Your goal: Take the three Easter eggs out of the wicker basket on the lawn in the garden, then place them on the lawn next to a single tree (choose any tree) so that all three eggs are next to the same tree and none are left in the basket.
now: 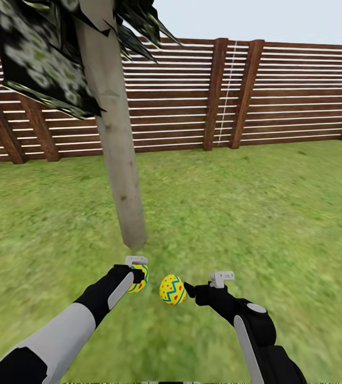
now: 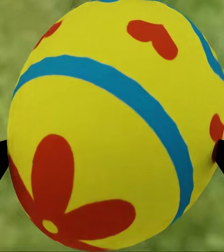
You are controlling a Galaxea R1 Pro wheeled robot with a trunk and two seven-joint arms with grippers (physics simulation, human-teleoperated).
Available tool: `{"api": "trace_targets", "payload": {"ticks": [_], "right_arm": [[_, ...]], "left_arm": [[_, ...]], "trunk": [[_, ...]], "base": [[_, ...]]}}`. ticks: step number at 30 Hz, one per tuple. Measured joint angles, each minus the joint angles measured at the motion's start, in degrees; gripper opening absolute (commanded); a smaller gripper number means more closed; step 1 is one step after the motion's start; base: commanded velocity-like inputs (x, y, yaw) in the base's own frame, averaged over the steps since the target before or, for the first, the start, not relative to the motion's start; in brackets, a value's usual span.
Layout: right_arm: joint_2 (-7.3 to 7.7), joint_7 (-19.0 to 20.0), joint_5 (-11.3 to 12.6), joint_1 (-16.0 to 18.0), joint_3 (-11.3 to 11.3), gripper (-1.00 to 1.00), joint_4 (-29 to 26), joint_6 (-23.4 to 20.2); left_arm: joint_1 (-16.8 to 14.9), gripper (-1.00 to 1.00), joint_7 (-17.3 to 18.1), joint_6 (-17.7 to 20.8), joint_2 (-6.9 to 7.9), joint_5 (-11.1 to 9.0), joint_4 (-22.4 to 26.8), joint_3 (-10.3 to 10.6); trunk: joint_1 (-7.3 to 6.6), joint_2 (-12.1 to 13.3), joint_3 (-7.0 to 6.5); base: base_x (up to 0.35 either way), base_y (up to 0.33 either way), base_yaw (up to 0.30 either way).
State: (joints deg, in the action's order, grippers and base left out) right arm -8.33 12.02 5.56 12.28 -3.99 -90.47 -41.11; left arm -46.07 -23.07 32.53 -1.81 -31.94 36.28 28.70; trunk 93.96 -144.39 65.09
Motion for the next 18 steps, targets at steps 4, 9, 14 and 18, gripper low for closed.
{"api": "trace_targets", "payload": {"ticks": [4,9,14,18], "right_arm": [[0.00,0.01,0.02,0.00,0.00,1.00,0.00,-0.09],[0.00,0.01,-0.04,0.00,-0.17,1.00,0.00,-0.13],[0.00,0.01,-0.04,0.00,-0.32,1.00,0.00,-0.13],[0.00,-0.01,-0.04,0.00,-0.35,1.00,0.00,-0.13]], "left_arm": [[0.06,-1.00,-0.03,-0.02,0.01,-0.06,0.10,-0.04],[0.07,-1.00,-0.04,-0.02,0.01,-0.07,0.18,-0.07],[0.05,-1.00,-0.11,-0.02,0.01,-0.06,0.26,-0.07],[-0.02,-1.00,-0.12,0.05,-0.03,-0.07,0.00,-0.07]], "trunk": [[0.10,-0.05,0.89],[0.23,-0.12,2.00],[0.23,-0.13,2.00],[0.22,-0.13,2.00]], "base": [[0.000,0.000,0.000],[0.000,0.000,0.000],[0.000,0.000,0.000],[0.074,0.000,0.000]]}}
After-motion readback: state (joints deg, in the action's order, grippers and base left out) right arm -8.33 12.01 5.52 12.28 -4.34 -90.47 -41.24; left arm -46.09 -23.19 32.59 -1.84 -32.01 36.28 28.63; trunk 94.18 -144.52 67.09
